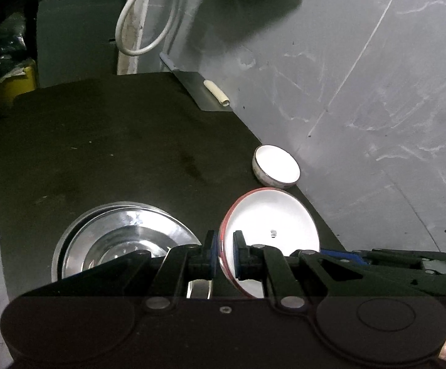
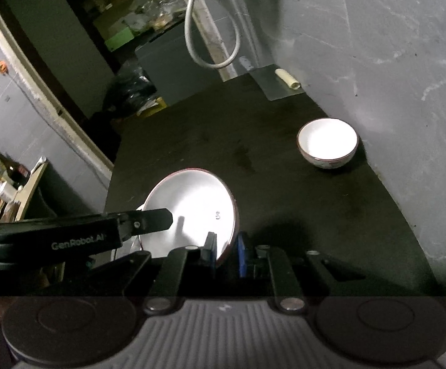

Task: Organize plates and bowls
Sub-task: 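Carry the white bowl with the left tool toward the steel mixing bowl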

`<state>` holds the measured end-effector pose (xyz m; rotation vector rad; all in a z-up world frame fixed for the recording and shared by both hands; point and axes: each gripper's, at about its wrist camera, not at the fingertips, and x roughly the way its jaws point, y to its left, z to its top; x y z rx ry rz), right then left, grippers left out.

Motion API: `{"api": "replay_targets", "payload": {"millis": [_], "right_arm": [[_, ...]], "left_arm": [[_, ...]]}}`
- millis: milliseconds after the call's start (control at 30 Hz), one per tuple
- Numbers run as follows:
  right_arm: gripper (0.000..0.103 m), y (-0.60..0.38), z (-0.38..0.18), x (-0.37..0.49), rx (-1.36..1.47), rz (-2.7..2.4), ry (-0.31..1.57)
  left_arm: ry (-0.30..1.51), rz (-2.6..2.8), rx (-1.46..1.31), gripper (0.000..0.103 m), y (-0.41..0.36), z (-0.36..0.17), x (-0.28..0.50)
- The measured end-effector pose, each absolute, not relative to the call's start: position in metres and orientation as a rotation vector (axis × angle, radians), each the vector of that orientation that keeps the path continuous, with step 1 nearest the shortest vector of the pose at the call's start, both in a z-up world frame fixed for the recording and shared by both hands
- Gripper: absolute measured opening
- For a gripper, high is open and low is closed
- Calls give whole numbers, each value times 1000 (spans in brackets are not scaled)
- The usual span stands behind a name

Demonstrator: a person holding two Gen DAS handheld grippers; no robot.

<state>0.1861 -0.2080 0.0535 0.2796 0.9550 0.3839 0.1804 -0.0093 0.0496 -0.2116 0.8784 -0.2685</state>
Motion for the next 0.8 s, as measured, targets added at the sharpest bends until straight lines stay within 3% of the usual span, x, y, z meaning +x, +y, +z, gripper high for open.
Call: {"api": "replay_targets", "payload": {"millis": [800], "right_arm": [[17,-197,70,150,195,496,1021]], "left_arm": [[916,-251,-281,10,7,50,138]]}}
